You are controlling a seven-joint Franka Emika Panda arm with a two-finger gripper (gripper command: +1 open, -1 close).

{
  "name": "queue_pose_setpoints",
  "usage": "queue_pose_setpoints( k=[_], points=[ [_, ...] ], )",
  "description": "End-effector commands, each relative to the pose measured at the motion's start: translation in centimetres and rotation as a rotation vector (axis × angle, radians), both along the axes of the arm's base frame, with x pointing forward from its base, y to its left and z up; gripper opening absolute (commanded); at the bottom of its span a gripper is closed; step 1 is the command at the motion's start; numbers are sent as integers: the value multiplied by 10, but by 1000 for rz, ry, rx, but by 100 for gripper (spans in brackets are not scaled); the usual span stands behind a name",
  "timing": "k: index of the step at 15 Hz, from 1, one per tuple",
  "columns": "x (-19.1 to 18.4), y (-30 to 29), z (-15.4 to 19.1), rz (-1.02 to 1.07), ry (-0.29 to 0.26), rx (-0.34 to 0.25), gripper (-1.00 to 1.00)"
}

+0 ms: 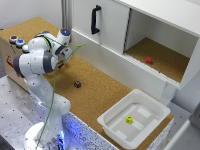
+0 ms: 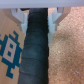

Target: Open the cabinet drawer

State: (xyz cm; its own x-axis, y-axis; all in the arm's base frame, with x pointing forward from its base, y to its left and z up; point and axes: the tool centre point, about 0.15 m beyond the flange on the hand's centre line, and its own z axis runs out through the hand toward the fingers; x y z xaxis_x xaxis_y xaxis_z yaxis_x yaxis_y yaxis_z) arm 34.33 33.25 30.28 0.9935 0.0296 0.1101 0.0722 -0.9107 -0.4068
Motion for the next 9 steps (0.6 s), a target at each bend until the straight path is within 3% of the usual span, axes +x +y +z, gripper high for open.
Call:
queue_pose_setpoints(
  k=[1, 9],
  points=[
    [-11, -42, -34, 7, -33, 138, -100],
    [-15, -70, -36, -13, -33, 132, -100]
  ],
)
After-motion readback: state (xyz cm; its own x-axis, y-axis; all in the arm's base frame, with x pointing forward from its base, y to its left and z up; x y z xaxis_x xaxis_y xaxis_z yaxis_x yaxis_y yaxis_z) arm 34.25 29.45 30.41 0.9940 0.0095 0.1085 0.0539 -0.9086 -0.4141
